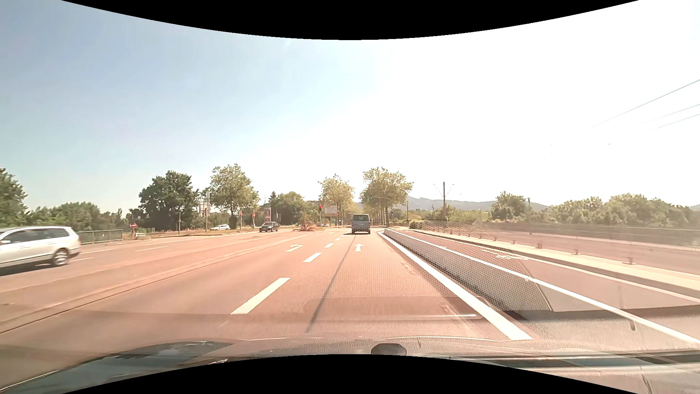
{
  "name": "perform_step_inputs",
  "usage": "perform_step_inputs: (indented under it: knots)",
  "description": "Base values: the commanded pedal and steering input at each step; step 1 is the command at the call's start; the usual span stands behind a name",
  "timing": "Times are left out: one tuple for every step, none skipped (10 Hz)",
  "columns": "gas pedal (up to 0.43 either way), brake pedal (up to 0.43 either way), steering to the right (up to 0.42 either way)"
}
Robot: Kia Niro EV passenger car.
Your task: Follow the waypoints while adhering to traffic rules and regulations
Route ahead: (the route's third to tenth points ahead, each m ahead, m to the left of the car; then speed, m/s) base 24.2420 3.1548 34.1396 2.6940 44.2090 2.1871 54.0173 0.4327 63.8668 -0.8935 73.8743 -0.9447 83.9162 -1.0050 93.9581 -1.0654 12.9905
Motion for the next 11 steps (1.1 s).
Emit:
perform_step_inputs:
  knots:
    - [0.11, 0.0, -0.001]
    - [0.11, 0.0, -0.001]
    - [0.11, 0.0, -0.001]
    - [0.11, 0.0, -0.001]
    - [0.11, 0.0, 0.0]
    - [0.11, 0.0, 0.0]
    - [0.11, 0.0, 0.0]
    - [0.11, 0.0, 0.0]
    - [0.11, 0.0, 0.001]
    - [0.11, 0.0, 0.001]
    - [0.11, 0.0, 0.003]
